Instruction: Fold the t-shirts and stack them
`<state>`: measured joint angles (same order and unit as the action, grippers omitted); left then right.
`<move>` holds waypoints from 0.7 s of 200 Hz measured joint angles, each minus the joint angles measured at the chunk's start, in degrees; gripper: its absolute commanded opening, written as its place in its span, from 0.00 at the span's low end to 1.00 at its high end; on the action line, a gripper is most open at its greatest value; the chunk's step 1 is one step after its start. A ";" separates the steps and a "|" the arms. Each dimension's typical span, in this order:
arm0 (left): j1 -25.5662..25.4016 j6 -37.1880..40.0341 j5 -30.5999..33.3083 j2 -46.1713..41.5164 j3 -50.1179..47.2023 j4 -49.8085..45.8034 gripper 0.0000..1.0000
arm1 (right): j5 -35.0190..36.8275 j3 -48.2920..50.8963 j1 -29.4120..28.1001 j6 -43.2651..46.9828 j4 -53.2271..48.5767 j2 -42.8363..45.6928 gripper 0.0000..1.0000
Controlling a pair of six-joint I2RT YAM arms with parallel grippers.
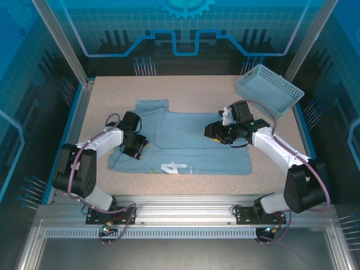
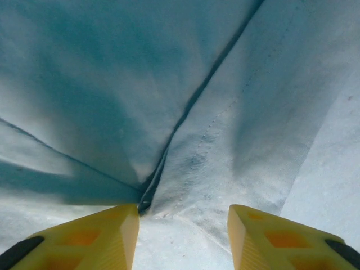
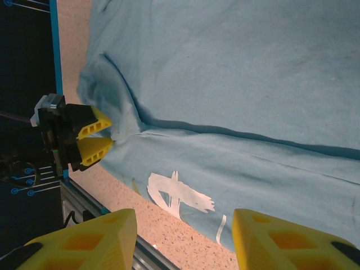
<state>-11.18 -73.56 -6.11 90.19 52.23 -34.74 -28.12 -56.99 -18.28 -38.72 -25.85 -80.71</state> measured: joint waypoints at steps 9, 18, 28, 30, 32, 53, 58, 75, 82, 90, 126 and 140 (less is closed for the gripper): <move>-0.04 0.11 0.02 0.66 0.00 0.22 0.36 | 0.00 0.00 0.02 0.00 0.00 0.00 0.48; -0.04 -0.02 0.02 1.31 0.02 0.28 0.28 | 0.00 0.00 0.02 0.00 0.00 0.00 0.46; -0.07 0.22 0.04 1.75 0.04 0.22 0.16 | 0.02 0.00 0.02 -0.02 -0.02 0.00 0.45; -0.09 0.48 0.11 1.84 0.04 0.17 0.14 | 0.02 0.00 0.02 -0.02 -0.02 0.00 0.45; -0.09 -0.09 0.17 1.86 0.07 0.20 0.12 | 0.02 0.00 0.02 0.00 -0.02 0.00 0.45; -0.26 0.90 0.39 2.01 1.20 -0.13 0.00 | 0.20 0.02 0.09 0.00 -0.07 0.00 0.41; -0.33 1.46 0.46 2.12 1.81 -0.31 0.00 | 0.24 0.04 0.11 -0.02 -0.07 0.00 0.41; -0.42 2.40 0.50 3.04 4.52 -0.76 0.00 | 0.31 0.13 0.52 -0.04 -0.24 0.00 0.40; -0.50 3.13 0.70 3.48 5.62 -0.96 0.00 | 0.39 0.17 0.76 -0.09 -0.24 0.00 0.39; -0.70 3.63 0.85 4.04 6.95 -1.27 0.00 | 0.46 0.26 1.07 -0.13 -0.24 0.00 0.39; -2.16 8.17 1.42 8.00 14.10 -3.45 0.00 | 0.66 0.33 2.21 -0.20 -0.70 0.00 0.36; -2.93 10.69 1.46 10.82 17.94 -4.57 0.00 | 0.63 0.33 2.51 -0.20 -0.85 0.00 0.35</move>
<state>-14.11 -62.87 -4.64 101.01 70.17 -39.31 -27.49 -56.66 -15.77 -38.92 -26.70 -80.71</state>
